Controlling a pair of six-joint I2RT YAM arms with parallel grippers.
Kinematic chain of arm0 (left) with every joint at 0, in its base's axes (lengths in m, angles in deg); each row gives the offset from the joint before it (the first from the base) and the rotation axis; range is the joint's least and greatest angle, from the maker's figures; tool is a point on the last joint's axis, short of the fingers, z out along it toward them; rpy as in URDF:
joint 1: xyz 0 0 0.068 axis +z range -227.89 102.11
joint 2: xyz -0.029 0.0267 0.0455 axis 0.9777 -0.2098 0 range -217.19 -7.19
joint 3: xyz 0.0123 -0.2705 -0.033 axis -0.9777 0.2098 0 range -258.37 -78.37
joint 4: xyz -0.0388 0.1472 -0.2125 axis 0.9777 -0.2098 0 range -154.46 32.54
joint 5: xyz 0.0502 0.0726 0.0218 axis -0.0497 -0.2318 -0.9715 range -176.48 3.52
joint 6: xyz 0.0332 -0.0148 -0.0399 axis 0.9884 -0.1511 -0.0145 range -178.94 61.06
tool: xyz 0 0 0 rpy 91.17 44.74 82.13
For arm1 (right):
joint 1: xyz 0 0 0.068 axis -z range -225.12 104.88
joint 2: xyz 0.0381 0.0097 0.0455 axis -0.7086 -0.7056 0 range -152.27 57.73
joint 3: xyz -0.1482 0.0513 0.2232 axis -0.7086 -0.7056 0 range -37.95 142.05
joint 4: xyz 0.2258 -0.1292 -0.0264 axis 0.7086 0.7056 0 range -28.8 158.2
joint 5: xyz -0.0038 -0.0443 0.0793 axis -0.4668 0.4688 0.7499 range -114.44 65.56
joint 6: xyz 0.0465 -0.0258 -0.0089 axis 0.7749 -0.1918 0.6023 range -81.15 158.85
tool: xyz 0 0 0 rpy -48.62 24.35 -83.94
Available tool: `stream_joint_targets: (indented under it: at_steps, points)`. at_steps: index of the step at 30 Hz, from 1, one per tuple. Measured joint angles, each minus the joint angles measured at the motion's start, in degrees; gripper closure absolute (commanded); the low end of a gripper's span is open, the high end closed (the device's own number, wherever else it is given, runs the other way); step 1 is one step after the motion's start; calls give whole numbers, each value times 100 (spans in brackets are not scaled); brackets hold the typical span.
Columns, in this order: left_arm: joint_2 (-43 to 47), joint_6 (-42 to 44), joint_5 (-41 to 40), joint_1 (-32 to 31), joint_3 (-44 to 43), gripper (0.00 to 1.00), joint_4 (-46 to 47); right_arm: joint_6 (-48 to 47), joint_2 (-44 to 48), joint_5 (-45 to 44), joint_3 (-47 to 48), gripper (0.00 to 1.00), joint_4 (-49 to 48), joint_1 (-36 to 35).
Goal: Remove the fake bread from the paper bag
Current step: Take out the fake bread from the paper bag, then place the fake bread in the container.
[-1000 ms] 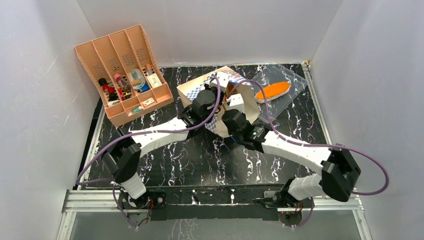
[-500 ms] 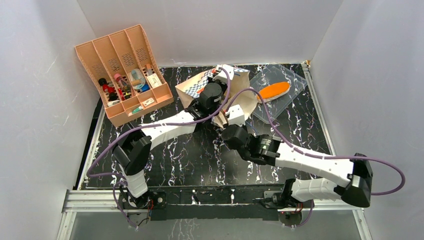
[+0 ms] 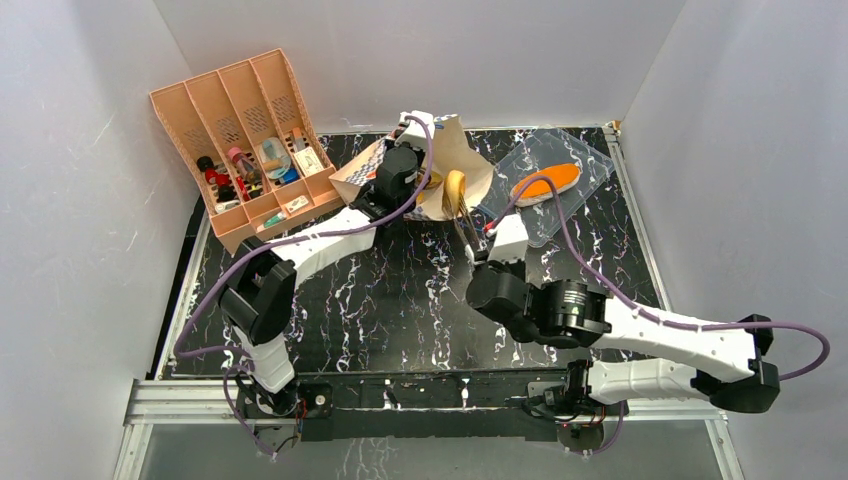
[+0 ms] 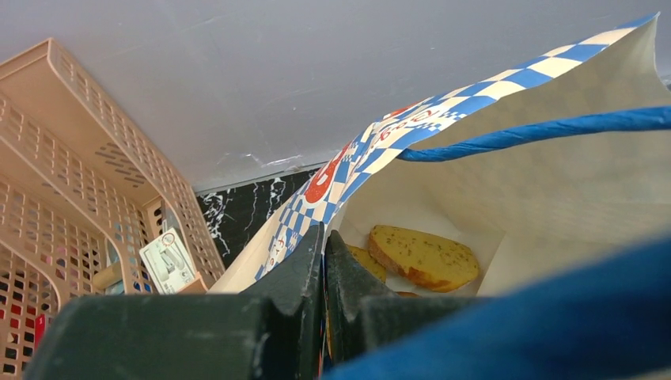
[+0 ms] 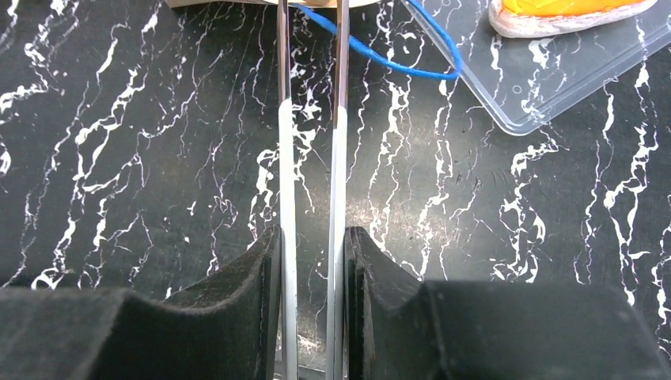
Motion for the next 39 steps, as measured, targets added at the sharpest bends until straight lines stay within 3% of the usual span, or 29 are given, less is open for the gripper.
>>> stream_joint_targets:
  at_steps: [15,24,27,32,39]
  points:
    - [-188,-275,398,363,-177,100,-184,730,721,-940,570,100,826,-35]
    - [31,-463,601,356,337,100,31,1178,-55,-1725,811,100,970,216]
    - [286,-544,645,354,619,100,57,538,-354,-1360,660,100,149,988]
    - [787,-741,719,363,997,100,4,-691,-678,-273,365,100,-1176,2944]
    - [1032,-1043,922,413,1126,100,-317,-1519,-1832,977,544,100,-2144,4826]
